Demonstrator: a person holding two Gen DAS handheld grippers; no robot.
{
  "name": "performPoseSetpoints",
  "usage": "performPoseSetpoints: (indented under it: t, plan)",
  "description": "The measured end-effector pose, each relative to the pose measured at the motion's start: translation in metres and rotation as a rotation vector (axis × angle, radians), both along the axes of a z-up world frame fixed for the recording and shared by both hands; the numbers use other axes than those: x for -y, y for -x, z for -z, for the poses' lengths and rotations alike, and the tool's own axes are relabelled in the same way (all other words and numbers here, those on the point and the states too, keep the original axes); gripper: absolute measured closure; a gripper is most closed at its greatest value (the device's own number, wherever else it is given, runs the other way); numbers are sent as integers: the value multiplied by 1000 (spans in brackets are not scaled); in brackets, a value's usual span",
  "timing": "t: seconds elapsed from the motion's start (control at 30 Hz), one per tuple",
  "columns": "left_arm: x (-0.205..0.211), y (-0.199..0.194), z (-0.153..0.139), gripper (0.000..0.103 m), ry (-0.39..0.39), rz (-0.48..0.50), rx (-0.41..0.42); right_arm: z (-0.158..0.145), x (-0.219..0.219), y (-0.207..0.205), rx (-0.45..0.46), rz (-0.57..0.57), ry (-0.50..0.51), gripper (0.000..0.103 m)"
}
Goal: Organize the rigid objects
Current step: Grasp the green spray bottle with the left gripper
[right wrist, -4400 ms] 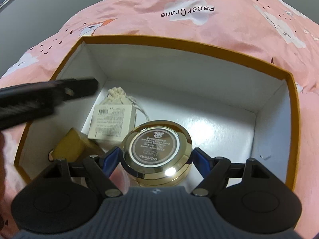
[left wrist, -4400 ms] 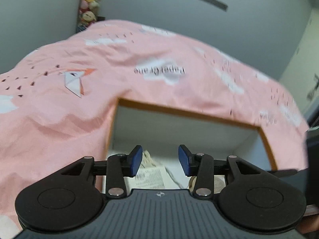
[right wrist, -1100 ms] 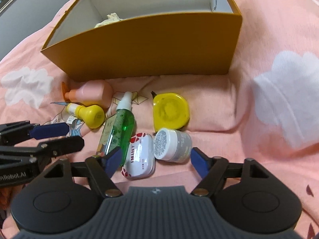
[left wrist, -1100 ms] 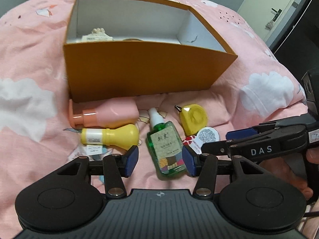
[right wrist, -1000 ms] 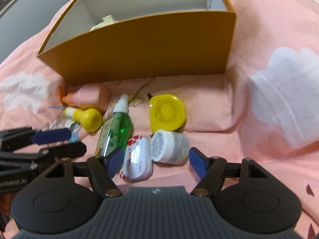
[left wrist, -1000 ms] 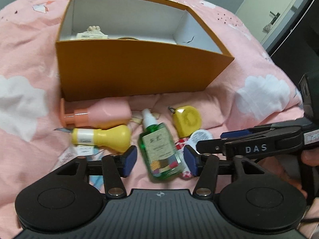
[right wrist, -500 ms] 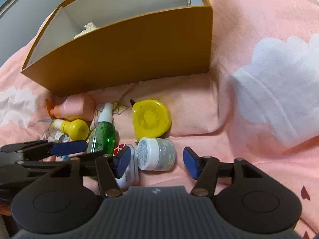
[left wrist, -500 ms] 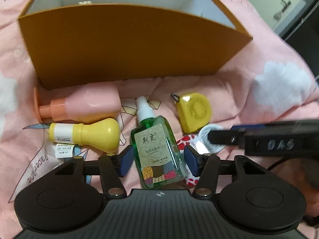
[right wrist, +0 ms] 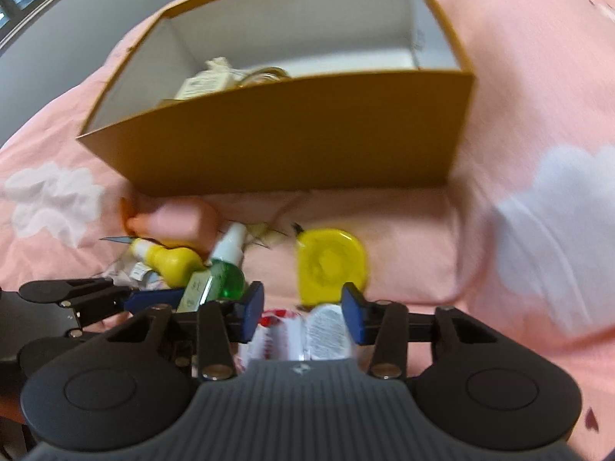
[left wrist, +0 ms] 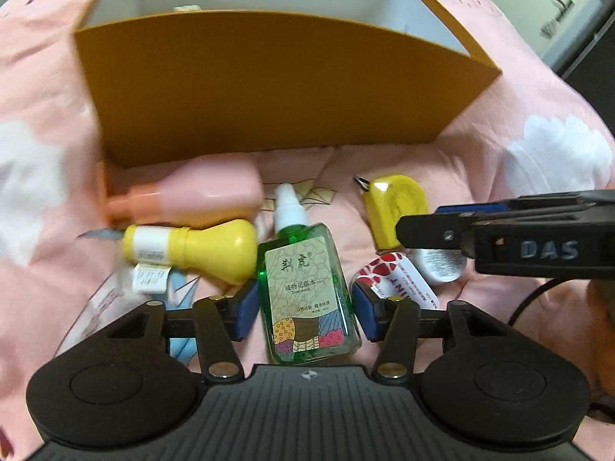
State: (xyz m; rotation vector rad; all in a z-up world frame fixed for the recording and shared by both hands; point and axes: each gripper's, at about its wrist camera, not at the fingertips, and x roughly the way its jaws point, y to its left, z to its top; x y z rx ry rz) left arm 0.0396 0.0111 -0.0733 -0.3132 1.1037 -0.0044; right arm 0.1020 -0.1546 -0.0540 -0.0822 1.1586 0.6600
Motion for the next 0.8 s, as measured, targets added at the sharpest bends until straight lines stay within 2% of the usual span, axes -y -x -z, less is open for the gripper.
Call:
performPoseSetpoints:
  t: [0.2,0.33,0.43,0.53,0.63,0.73,0.77,0.8]
  plan:
    - [-8,18,-21,50,-1,-19,19,2,-26,-1,-4,-105,2,62]
    - [-10,22,-27,51,-26,15,-17,2,-43,-2,7,-184,20,62]
    - [-20,19,-13,51,35,-17,-71,8,-57,-1,-21,-255,44,63]
    - [-21,11,-3,50,57,-23,-99,19,-65,0,-39,-270,77,65]
    - [-20,1,3,39,63,-13,-102,26,-65,0,-54,-253,89,65]
    - [-13,-6,17,41,28,14,-163,28,-62,-1,-65,-240,85,65]
    - [-11,-6,20,48,16,21,-166,27,-61,-2,-64,-237,85,65]
    - [-10,-5,21,49,17,20,-162,27,-61,-2,-62,-233,83,65]
